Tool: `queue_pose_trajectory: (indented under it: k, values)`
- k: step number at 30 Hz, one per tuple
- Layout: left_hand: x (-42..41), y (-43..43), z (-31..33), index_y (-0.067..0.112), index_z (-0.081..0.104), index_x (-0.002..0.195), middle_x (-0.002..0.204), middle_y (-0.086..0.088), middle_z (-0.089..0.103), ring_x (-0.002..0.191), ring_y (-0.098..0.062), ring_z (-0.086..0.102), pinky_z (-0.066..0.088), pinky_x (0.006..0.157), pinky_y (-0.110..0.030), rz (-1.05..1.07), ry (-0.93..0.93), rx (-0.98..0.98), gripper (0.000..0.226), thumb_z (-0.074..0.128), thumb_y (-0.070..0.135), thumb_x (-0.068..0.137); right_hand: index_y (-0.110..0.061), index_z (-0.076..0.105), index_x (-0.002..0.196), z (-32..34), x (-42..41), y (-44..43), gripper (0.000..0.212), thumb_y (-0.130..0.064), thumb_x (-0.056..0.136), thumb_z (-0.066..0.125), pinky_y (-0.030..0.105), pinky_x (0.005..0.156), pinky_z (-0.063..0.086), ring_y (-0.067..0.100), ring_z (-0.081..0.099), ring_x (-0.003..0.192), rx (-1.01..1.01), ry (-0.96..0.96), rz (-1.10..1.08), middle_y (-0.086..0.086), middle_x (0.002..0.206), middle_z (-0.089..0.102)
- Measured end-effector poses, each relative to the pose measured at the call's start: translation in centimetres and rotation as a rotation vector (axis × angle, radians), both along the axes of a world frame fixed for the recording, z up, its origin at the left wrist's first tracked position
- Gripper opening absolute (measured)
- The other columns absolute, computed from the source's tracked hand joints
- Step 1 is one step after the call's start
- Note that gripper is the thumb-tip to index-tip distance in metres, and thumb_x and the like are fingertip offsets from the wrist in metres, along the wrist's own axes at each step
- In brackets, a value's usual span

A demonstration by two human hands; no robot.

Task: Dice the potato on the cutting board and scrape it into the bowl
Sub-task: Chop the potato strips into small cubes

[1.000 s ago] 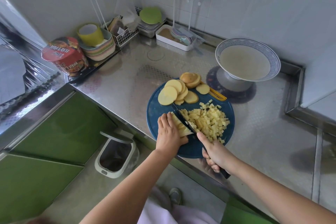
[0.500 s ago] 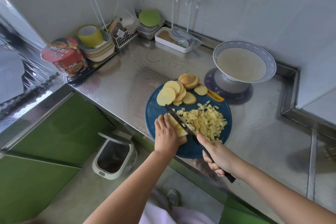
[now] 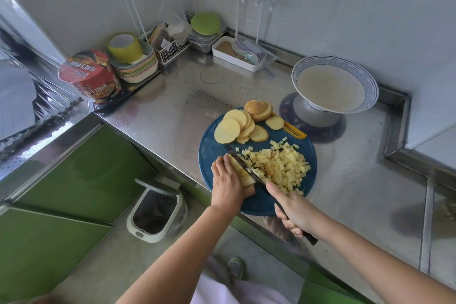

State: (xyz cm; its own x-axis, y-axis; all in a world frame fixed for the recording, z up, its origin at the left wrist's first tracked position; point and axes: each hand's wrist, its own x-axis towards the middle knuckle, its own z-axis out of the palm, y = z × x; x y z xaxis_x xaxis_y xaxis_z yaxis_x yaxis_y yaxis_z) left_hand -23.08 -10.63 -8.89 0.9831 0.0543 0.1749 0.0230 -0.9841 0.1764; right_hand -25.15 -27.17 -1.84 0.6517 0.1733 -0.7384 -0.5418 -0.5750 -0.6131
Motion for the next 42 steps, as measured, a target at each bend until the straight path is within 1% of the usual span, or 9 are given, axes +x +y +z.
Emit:
queue_pose_trajectory:
  k: [5, 14, 17, 20, 25, 29, 31, 34, 42]
  values:
    - [0.0, 0.1, -0.1, -0.010, 0.044, 0.116, 0.098, -0.025, 0.060, 0.097, -0.033, 0.039, 0.058, 0.071, -0.043, 0.004, 0.049, -0.047, 0.116, 0.083, 0.063, 0.035, -0.016, 0.028, 0.055, 0.0, 0.1, 0.3, 0.067, -0.072, 0.091, 0.033, 0.020, 0.038, 0.024, 0.013, 0.024, 0.034, -0.034, 0.012, 0.010, 0.001, 0.045, 0.024]
    - [-0.3, 0.1, 0.9, -0.008, 0.044, 0.111, 0.094, -0.025, 0.062, 0.084, -0.039, 0.065, 0.059, 0.066, -0.040, -0.074, 0.194, -0.069, 0.118, 0.086, 0.064, 0.028, -0.018, 0.023, 0.054, 0.3, 0.5, 1.2, 0.071, -0.080, 0.088, 0.023, 0.020, 0.039, 0.025, 0.015, 0.023, 0.034, -0.132, 0.067, 0.055, 0.000, 0.043, 0.024]
    - [-0.2, 0.1, 1.0, -0.007, 0.044, 0.111, 0.100, -0.023, 0.054, 0.092, -0.036, 0.055, 0.059, 0.066, -0.036, -0.067, 0.084, -0.022, 0.115, 0.082, 0.068, 0.032, -0.015, 0.030, 0.052, 0.2, 0.8, 1.5, 0.075, -0.080, 0.088, 0.021, 0.021, 0.038, 0.029, 0.015, 0.028, 0.033, -0.177, 0.066, 0.063, -0.002, 0.037, 0.030]
    - [0.0, 0.5, 0.8, -0.007, 0.044, 0.112, 0.102, -0.024, 0.052, 0.098, -0.034, 0.042, 0.059, 0.070, -0.036, -0.090, 0.072, -0.005, 0.095, 0.064, 0.067, 0.056, -0.013, 0.033, 0.054, 0.2, 1.0, 1.7, 0.075, -0.079, 0.089, 0.022, 0.021, 0.038, 0.029, 0.014, 0.029, 0.033, -0.202, 0.076, 0.062, -0.002, 0.037, 0.030]
    - [-0.4, 1.4, -0.2, -0.016, 0.050, 0.124, 0.116, -0.032, 0.057, 0.109, -0.046, 0.057, 0.050, 0.091, -0.047, -0.050, 0.299, -0.085, 0.093, 0.033, 0.061, 0.075, -0.014, 0.034, 0.058, -0.1, 0.9, 1.6, 0.073, -0.080, 0.088, 0.021, 0.022, 0.039, 0.030, 0.014, 0.028, 0.034, -0.214, 0.060, 0.074, -0.002, 0.038, 0.030]
    - [-0.5, 1.2, 0.7, -0.009, 0.010, 0.147, 0.150, -0.027, 0.019, 0.141, -0.039, 0.017, 0.016, 0.117, -0.040, -0.040, 0.365, -0.115, 0.110, 0.002, 0.070, 0.071, -0.014, 0.034, 0.058, -0.3, 0.7, 1.8, 0.073, -0.080, 0.087, 0.023, 0.023, 0.038, 0.030, 0.014, 0.030, 0.033, -0.209, 0.051, 0.064, -0.004, 0.035, 0.032]
    - [-0.4, 1.1, 0.8, -0.013, 0.022, 0.144, 0.144, -0.030, 0.030, 0.136, -0.043, 0.030, 0.026, 0.114, -0.043, -0.045, 0.344, -0.093, 0.106, 0.009, 0.068, 0.075, -0.014, 0.034, 0.057, -0.5, 0.7, 2.1, 0.073, -0.079, 0.087, 0.023, 0.024, 0.038, 0.029, 0.013, 0.030, 0.031, -0.215, 0.062, 0.053, -0.005, 0.033, 0.032]
    - [-0.4, 1.2, 0.3, -0.015, 0.056, 0.120, 0.112, -0.028, 0.060, 0.104, -0.042, 0.061, 0.052, 0.088, -0.045, -0.074, 0.398, -0.041, 0.087, 0.032, 0.059, 0.079, -0.013, 0.034, 0.059, -0.7, 0.7, 2.3, 0.074, -0.080, 0.086, 0.022, 0.024, 0.038, 0.030, 0.014, 0.030, 0.031, -0.217, 0.085, 0.050, -0.004, 0.033, 0.032]
    - [-0.2, 1.1, 0.8, -0.015, 0.061, 0.113, 0.105, -0.027, 0.064, 0.099, -0.040, 0.064, 0.055, 0.082, -0.046, -0.110, 0.384, -0.001, 0.084, 0.033, 0.056, 0.078, -0.011, 0.038, 0.057, -0.5, 2.2, 3.2, 0.077, -0.080, 0.087, 0.019, 0.024, 0.042, 0.033, 0.015, 0.031, 0.036, -0.231, 0.160, 0.061, 0.001, 0.042, 0.033]
